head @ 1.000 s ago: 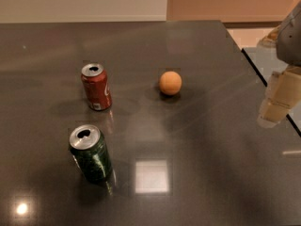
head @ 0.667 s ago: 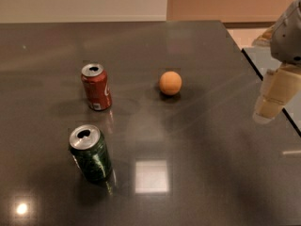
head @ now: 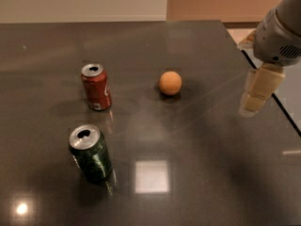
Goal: Move orange near green can
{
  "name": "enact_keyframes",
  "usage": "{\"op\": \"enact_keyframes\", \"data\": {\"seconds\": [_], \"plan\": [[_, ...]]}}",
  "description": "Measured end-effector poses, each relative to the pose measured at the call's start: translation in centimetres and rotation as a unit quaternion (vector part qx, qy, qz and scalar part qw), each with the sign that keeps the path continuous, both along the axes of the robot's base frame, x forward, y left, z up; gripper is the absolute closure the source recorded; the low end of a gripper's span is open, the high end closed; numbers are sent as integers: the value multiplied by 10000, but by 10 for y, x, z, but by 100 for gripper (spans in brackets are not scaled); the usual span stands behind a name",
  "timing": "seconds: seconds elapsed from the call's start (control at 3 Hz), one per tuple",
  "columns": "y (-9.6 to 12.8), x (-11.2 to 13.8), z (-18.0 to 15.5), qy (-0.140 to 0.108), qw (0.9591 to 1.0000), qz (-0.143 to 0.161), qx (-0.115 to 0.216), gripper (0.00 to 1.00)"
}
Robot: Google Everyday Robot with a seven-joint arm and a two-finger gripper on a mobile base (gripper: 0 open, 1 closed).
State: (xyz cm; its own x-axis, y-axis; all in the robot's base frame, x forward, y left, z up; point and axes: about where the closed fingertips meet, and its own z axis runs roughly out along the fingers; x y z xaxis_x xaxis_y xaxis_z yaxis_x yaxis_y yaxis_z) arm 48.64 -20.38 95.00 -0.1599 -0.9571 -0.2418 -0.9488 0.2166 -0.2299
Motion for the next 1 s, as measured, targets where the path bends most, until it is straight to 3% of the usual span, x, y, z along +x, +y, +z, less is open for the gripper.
{"op": "enact_keyframes", "data": {"seconds": [0.67,1.0], "plan": [[6,36,-25,29,9997,34,225,0],[25,61,-41,46,9987,192,479,0]]}}
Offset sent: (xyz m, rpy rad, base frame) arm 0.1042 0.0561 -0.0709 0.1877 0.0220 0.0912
